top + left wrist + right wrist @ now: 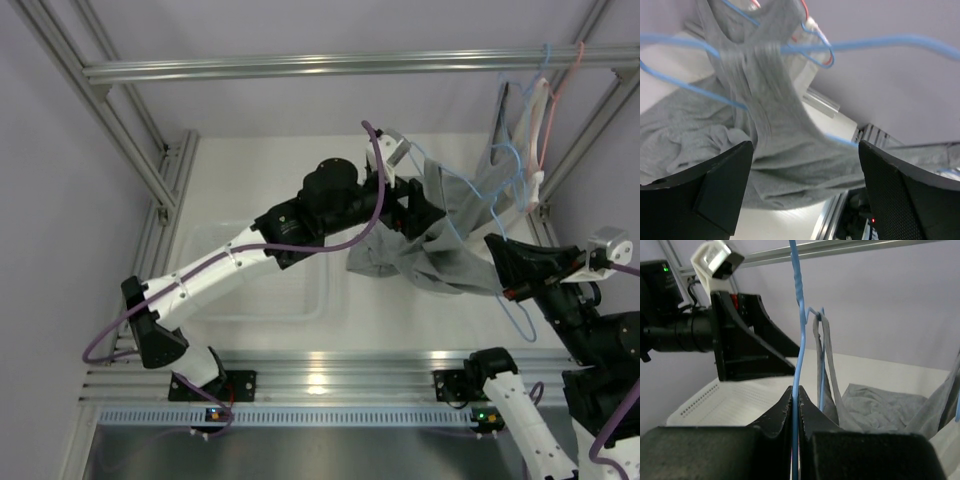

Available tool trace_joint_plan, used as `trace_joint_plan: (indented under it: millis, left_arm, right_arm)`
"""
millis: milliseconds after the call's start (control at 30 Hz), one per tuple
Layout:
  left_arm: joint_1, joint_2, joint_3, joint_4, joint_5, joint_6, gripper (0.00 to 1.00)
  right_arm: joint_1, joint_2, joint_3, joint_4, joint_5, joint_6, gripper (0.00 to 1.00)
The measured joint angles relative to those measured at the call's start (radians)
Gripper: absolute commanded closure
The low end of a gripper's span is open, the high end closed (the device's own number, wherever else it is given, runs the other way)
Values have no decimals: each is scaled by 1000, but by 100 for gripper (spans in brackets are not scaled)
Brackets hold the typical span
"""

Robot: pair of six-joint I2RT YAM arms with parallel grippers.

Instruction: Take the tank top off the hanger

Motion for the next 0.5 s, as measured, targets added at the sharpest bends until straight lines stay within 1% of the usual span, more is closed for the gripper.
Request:
trace_joint_plan:
  millis: [67,167,267,400,500]
  left_arm:
    - [0,10,35,14,-21,17,14]
    - [5,26,90,35,-39,46,19]
    - [4,50,135,57,-62,68,30]
    - [4,72,142,63,-117,98,40]
    - [4,85,142,62,-154,121,40]
  right_arm:
    - [0,0,0,-17,-12,0,100]
    - [0,0,0,-32,-29,1,100]
    - [0,0,0,-41,-41,5,100]
    - [0,0,2,-43,-48,7,100]
    - [0,3,9,-46,-51,7,100]
